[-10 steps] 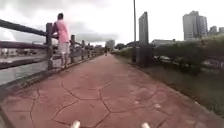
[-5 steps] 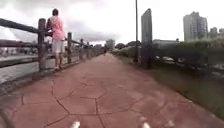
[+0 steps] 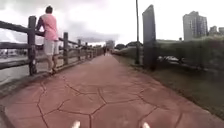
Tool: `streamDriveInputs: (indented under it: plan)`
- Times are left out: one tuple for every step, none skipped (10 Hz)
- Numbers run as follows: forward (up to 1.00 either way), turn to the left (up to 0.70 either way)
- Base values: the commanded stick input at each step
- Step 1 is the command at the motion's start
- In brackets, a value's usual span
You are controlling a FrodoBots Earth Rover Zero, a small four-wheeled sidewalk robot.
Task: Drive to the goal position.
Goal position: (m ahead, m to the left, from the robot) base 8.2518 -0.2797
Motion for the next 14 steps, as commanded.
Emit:
streamDriveInputs:
  plan:
    - [0.7, 0.0]
    - [0.7, 0.0]
    - [0.7, 0.0]
    - [0.7, 0.0]
    - [0.7, 0.0]
    - [0.7, 0.0]
    - [0.7, 0.0]
    - [0.7, 0.0]
    - [0.7, 0.0]
    - [0.7, 0.0]
    - [0.7, 0.0]
    - [0.7, 0.0]
    - [0.7, 0.0]
    - [0.7, 0.0]
